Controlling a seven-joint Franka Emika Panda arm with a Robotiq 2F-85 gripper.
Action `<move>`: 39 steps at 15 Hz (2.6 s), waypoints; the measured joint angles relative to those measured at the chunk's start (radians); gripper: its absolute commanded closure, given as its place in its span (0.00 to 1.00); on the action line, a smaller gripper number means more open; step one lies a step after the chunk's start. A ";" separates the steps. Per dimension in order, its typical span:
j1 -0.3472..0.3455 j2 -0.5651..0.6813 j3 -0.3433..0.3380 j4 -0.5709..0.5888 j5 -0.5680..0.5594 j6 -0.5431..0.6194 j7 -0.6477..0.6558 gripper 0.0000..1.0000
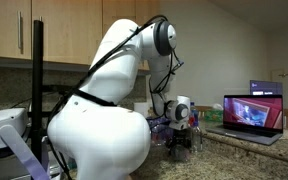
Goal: Put the water bottles upright
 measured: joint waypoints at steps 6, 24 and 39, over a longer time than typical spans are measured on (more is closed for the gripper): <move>0.000 -0.104 0.021 -0.190 0.047 0.141 0.004 0.00; 0.120 -0.312 -0.111 -0.283 -0.122 0.214 0.325 0.00; 0.207 -0.157 -0.105 -0.001 -0.105 -0.089 0.325 0.00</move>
